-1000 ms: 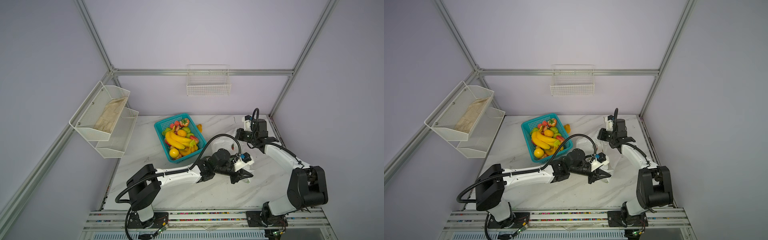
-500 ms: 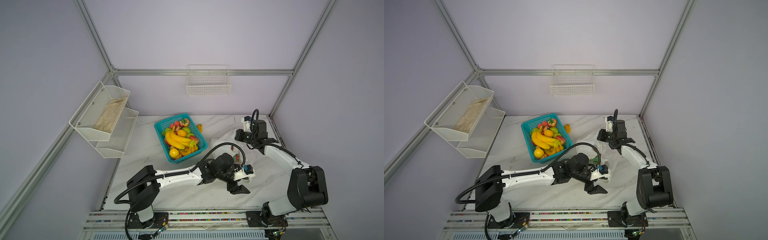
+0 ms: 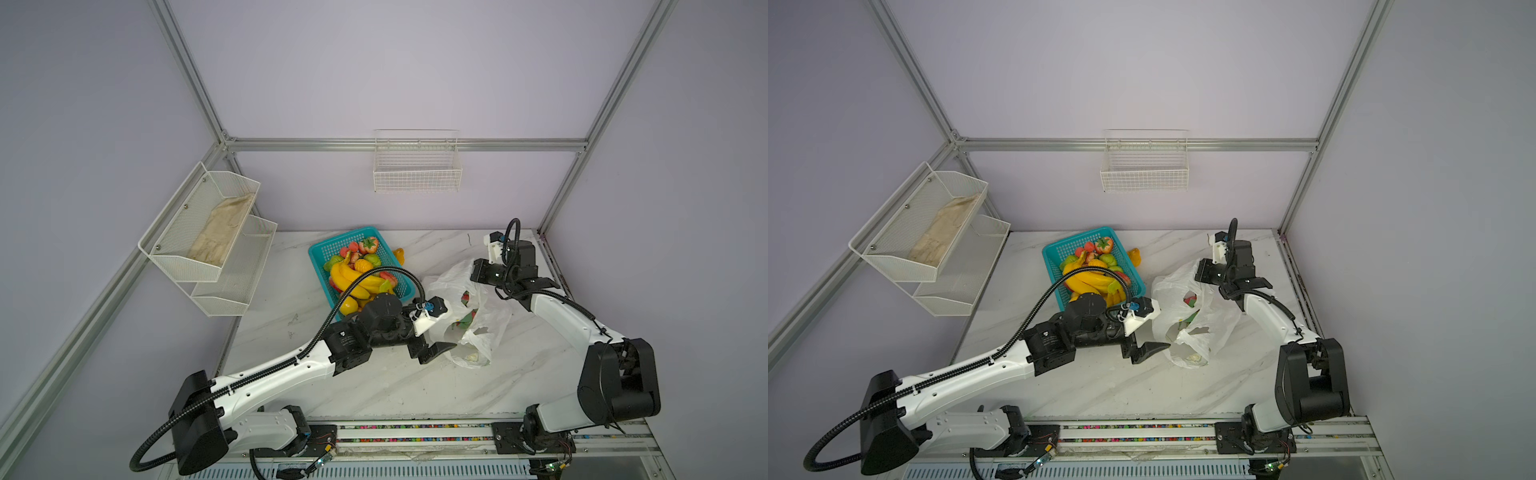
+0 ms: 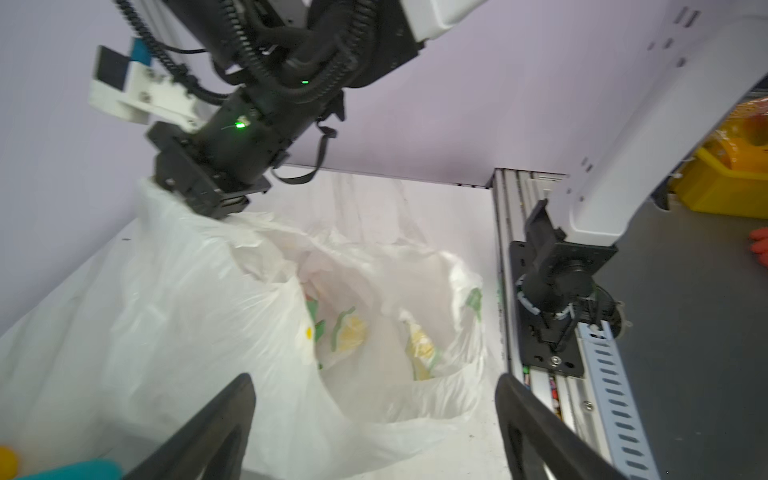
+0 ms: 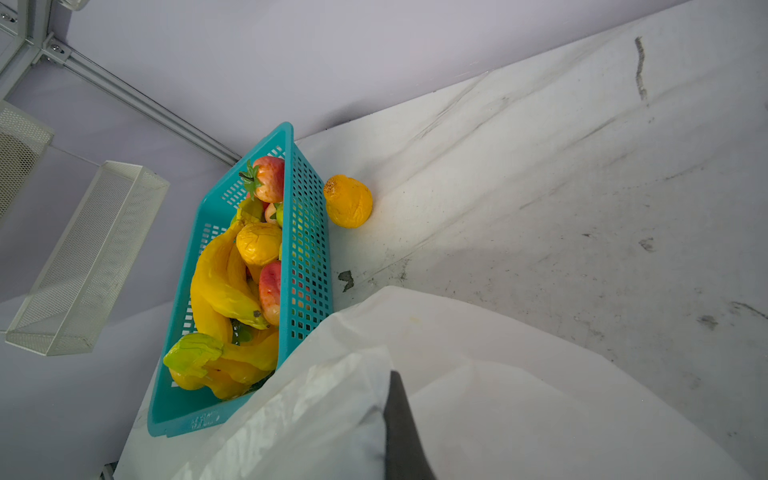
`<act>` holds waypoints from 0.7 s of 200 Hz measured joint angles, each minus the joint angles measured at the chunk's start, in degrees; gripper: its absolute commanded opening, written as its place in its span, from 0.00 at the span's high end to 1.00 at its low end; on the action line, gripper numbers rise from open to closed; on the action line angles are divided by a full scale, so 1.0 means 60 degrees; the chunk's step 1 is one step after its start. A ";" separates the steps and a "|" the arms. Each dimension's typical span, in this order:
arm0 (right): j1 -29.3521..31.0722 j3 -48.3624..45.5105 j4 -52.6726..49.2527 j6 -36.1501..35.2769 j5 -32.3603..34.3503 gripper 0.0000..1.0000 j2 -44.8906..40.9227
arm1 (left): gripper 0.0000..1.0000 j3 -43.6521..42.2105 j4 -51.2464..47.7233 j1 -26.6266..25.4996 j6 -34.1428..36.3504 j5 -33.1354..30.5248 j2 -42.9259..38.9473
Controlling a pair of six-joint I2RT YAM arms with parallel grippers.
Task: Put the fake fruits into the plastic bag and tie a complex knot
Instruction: 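Withdraw the left gripper out of the bag toward the robot, then move the left gripper over the teal basket toward a red apple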
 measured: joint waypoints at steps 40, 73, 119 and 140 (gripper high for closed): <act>0.0000 0.0000 0.0000 -0.0095 0.0000 1.00 -0.0007 | 0.14 0.0025 -0.0412 0.2248 -0.1577 -0.1847 -0.0306; 0.0000 -0.0004 0.0022 -0.0200 -0.0029 1.00 -0.0004 | 0.14 0.0051 -0.1169 0.3767 -0.2597 -0.2586 0.0095; 0.0000 -0.0149 0.0251 -0.0270 -0.0153 1.00 0.0062 | 0.15 0.0816 -0.1829 0.4932 -0.3228 -0.2350 0.1417; 0.0000 -0.0219 0.0291 -0.0273 -0.0197 1.00 0.0098 | 0.16 0.1603 -0.1796 0.5435 -0.3399 -0.2186 0.2244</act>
